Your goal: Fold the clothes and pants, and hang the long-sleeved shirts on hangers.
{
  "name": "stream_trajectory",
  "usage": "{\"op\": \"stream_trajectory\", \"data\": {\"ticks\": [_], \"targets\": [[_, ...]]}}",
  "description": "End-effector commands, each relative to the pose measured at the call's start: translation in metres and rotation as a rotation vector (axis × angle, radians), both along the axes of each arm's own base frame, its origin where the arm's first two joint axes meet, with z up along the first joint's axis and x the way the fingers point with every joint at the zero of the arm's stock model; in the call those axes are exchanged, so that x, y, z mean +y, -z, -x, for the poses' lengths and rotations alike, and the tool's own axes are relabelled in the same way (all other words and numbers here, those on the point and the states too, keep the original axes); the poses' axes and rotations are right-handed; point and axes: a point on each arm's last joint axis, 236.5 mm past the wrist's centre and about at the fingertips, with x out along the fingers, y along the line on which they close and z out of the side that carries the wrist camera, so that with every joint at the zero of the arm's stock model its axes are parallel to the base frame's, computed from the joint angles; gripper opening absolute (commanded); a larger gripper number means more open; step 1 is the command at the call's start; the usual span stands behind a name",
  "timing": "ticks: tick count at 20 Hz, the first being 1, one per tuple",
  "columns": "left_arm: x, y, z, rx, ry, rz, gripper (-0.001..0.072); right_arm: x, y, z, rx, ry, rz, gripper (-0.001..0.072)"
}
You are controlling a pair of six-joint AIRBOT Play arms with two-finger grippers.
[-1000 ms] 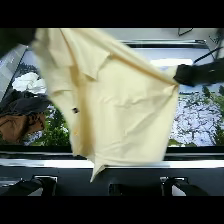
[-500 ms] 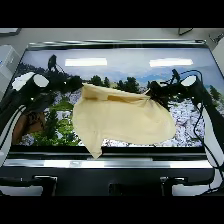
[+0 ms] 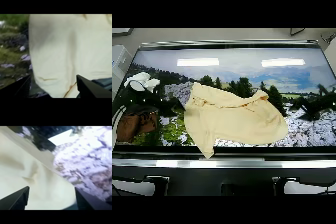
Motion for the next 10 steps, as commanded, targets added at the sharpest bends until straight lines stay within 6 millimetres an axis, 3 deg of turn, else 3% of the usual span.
{"op": "stream_trajectory", "data": {"ticks": [1, 4, 9, 10], "targets": [[-0.006, 0.042, 0.065, 0.173, 0.050, 0.035, 0.0580, 0.006, 0.037, 0.079, 0.205, -0.019, -0.065, 0.0668], [-0.035, 0.055, 0.066, 0.126, 0.037, 0.107, 0.0581, 0.034, 0.059, 0.095, 0.226, -0.047, -0.138, 0.0671], [-0.047, 0.066, 0.045, 0.053, -0.011, 0.063, 0.0572, 0.034, 0.064, 0.075, 0.149, 0.000, -0.132, 0.0671], [-0.048, 0.068, 0.041, 0.045, -0.027, 0.053, 0.0393, 0.037, 0.064, 0.070, 0.131, 0.011, -0.140, 0.0670]]}}
